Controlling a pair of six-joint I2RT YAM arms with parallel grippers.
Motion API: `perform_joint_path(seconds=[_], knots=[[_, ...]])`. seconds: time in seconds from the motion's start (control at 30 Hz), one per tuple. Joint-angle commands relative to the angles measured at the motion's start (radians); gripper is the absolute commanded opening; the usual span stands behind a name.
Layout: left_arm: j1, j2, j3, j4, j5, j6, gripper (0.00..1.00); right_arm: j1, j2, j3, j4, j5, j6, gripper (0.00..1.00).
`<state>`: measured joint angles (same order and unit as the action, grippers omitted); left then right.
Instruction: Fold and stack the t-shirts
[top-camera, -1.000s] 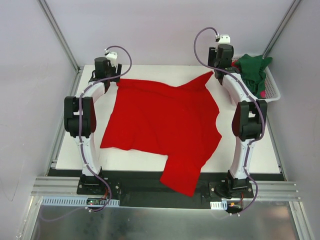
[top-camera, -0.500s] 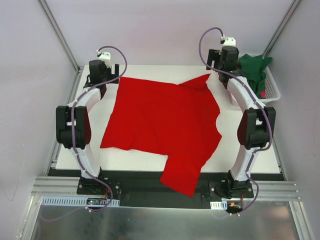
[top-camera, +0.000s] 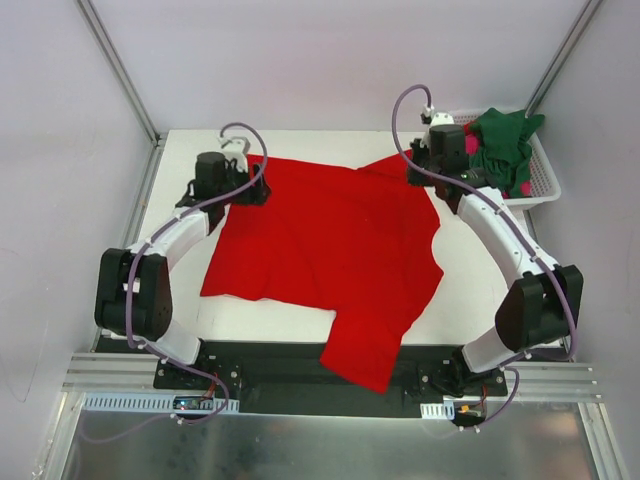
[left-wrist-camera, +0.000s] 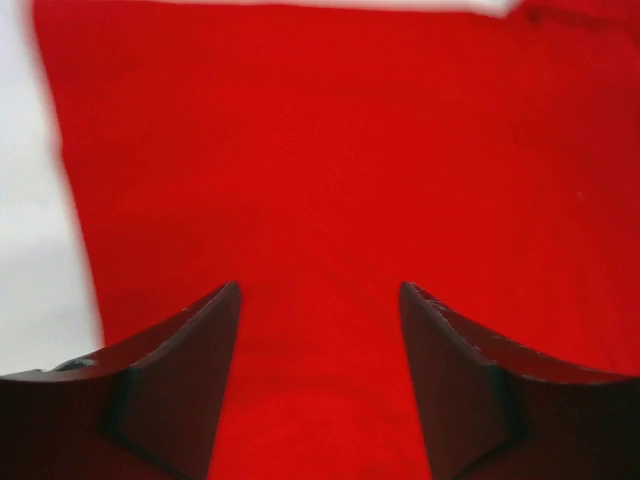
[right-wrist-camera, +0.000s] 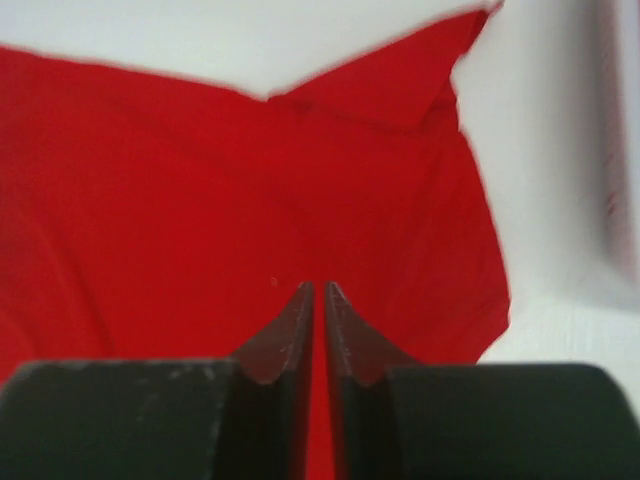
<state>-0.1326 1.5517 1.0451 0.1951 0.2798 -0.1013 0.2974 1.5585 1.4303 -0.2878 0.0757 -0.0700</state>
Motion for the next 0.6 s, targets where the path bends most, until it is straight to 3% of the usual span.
perform_joint_path(seconds=[0.0,0.07,0.1,0.13,0.57], knots=[[-0.076,-0.013,-0.069,-0.029,0.068,-0.072,0.51,0.035,-0.058,-0.106,-0.106,-0.054,0.061,0.02],[-0.100,0.014,-0.076,-0.029,0.062,-0.078,0.27,0.045,-0.054,-0.148,-0.116,-0.051,0.067,0.01],[-0.105,0.028,-0.074,-0.029,0.062,-0.083,0.04,0.051,-0.035,-0.159,-0.125,-0.051,0.067,0.01],[-0.107,0.057,-0.069,-0.029,0.061,-0.086,0.00,0.054,-0.023,-0.168,-0.125,-0.056,0.067,0.02],[-0.107,0.263,0.088,-0.126,0.038,-0.040,0.00,0.054,0.305,-0.093,-0.108,-0.174,0.121,0.01]])
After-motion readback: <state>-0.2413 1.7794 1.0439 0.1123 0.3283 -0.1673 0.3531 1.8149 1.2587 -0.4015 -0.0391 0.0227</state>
